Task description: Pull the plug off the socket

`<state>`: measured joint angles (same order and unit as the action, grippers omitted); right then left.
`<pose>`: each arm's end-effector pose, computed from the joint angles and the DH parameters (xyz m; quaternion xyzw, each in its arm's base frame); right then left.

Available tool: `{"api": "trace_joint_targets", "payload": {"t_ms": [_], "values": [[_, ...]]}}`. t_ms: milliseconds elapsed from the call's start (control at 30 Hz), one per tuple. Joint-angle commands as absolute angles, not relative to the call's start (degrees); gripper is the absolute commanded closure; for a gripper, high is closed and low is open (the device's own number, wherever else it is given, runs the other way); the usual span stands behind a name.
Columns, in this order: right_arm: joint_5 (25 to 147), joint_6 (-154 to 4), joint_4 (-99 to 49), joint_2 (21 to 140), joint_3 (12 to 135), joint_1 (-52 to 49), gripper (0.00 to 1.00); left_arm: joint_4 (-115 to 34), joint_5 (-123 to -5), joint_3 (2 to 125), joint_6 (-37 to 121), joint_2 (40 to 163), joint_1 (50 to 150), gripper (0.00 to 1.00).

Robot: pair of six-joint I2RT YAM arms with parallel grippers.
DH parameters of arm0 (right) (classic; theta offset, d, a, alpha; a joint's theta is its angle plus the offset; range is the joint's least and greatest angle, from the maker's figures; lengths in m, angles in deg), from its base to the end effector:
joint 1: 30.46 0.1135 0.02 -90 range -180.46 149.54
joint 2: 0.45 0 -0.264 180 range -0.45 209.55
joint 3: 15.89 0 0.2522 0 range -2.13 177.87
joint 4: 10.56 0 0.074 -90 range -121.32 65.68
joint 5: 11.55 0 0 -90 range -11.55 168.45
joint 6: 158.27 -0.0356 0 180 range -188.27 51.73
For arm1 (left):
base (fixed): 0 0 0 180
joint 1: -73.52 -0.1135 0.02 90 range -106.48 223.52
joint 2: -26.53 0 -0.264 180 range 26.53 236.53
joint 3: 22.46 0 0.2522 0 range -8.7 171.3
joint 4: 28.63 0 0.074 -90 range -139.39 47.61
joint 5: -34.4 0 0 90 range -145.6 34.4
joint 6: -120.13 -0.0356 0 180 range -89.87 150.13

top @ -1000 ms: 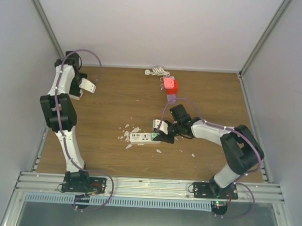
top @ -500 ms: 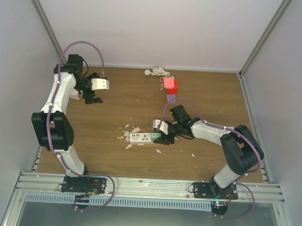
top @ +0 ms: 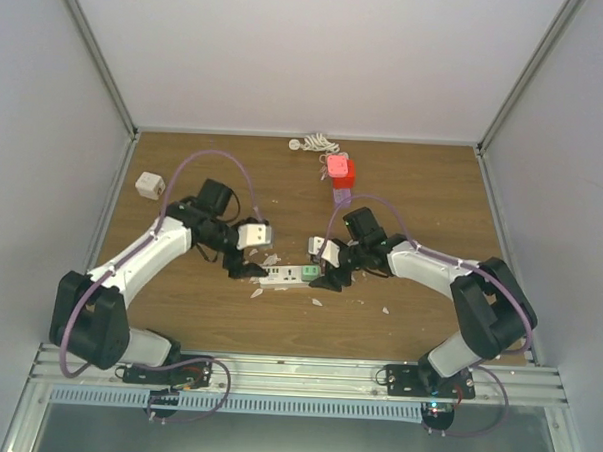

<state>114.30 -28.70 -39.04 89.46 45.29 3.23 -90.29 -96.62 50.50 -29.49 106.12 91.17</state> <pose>0.2351 0.1818 0.1698 -0.6143 0.6807 0.2811 0.2833 0.2408 -0.1011 0.2503 0.6259 0.6773 -0.2581 0.2879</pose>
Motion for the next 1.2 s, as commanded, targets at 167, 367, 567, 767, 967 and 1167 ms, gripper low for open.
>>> {"api": "trace_joint_targets", "payload": {"t_ms": [167, 367, 567, 767, 967, 1167], "values": [[115.75, -24.8, -44.11, 84.94, 42.89, -2.34, 0.22, -70.65, -95.42, 41.47, -13.11, 103.99, 105.51, 0.16], [115.45, -15.54, -48.32, 86.34, 43.5, -7.63, 0.25, -63.82, -92.07, 41.25, -8.93, 107.71, 110.81, 0.2], [113.49, -10.98, -50.16, 88.29, 43.92, -8.63, 0.28, -59.66, -87.65, 42.47, -10.37, 112.26, 114.21, 0.23], [112.09, -6.73, -50.22, 88.65, 43.74, -9.22, 0.3, -57.55, -86.17, 44.19, -12.31, 115.77, 114.3, 0.24], [113.17, -0.83, -50.49, 88.36, 44.2, -10.82, 0.34, -55.04, -86.64, 40.76, -16.33, 112.52, 114.22, 0.3], [114.33, 2.73, -48.66, 93.15, 47.76, -10.95, 0.33, -53.97, -83.64, 41.25, -13.22, 114.72, 113.66, 0.34]]}}
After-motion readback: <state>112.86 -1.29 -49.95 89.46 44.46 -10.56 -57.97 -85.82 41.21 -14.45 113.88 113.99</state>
